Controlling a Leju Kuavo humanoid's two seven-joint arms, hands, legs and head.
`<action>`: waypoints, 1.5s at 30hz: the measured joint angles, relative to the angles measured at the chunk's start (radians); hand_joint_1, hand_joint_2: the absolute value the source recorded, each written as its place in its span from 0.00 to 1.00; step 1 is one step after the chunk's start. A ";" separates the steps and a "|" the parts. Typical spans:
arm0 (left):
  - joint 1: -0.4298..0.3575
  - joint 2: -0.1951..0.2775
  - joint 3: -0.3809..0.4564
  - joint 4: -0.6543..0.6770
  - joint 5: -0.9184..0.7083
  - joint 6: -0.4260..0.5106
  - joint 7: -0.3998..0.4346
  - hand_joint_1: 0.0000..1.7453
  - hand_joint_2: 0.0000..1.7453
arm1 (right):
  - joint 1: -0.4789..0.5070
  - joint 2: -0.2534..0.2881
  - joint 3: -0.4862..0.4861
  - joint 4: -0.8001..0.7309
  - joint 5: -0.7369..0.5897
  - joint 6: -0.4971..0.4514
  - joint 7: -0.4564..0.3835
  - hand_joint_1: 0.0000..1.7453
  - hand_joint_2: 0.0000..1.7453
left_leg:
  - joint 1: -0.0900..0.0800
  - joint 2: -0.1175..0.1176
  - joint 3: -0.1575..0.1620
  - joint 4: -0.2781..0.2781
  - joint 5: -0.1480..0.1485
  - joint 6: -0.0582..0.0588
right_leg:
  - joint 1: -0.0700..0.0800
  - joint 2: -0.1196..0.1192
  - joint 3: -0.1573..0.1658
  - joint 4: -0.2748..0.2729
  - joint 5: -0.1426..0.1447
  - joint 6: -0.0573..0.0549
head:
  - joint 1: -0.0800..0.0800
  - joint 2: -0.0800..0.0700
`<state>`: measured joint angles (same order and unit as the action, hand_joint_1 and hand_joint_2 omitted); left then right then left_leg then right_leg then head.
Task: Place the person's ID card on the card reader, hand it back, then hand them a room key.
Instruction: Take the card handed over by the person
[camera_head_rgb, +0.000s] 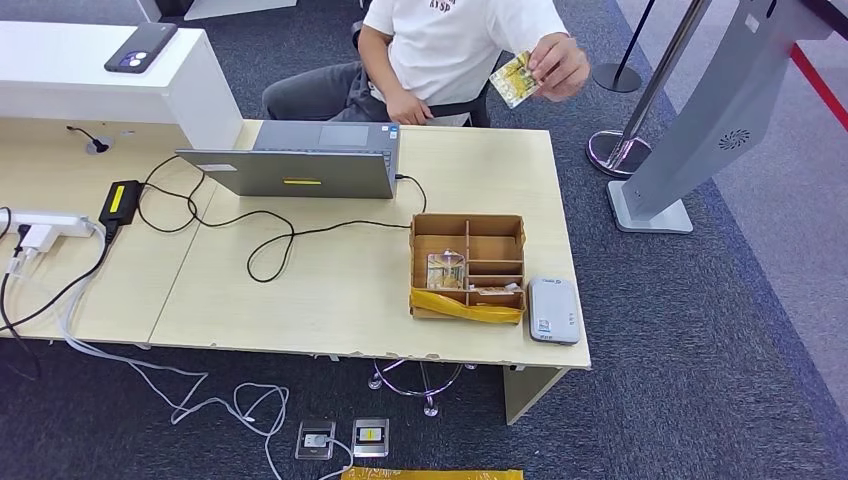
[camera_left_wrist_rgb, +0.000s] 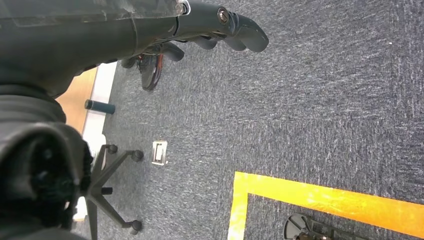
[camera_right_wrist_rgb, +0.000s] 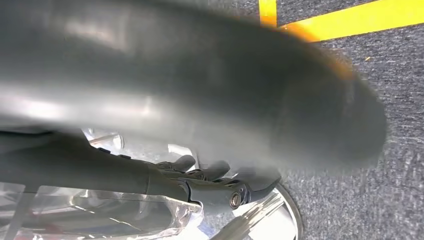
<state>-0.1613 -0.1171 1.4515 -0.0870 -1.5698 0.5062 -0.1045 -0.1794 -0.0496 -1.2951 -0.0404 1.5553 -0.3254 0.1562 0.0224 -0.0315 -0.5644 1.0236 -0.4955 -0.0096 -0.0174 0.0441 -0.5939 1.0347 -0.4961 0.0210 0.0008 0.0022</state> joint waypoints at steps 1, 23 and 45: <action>0.000 0.000 0.000 0.000 0.000 0.000 0.000 0.00 0.00 | -0.002 -0.002 0.000 0.000 0.000 -0.008 0.007 0.00 1.00 | 0.000 0.000 0.000 0.000 0.000 0.000 | 0.000 0.000 0.000 0.000 0.000 0.000 | 0.000 0.000; 0.000 -0.001 -0.046 0.000 0.000 -0.016 -0.034 0.00 0.00 | -0.219 -0.449 0.446 -0.481 -0.637 0.315 0.492 0.00 1.00 | -0.017 -0.012 -0.006 0.001 0.004 0.012 | -0.018 -0.010 -0.001 0.004 0.000 0.013 | -0.001 0.000; -0.028 -0.007 -0.103 0.000 0.000 -0.014 -0.033 0.00 0.00 | -0.423 -0.606 1.406 -1.275 -0.740 0.379 0.525 0.00 1.00 | -0.016 -0.007 -0.023 0.000 0.004 0.014 | -0.016 -0.008 -0.003 0.006 -0.001 0.012 | 0.000 0.000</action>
<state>-0.1897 -0.1243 1.3481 -0.0870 -1.5702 0.4925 -0.1372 -0.6022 -0.6553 0.1109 -1.3151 0.8155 0.0539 0.6814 0.0065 -0.0384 -0.5873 1.0235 -0.4919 0.0044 -0.0338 0.0360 -0.5967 1.0403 -0.4969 0.0330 0.0005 0.0023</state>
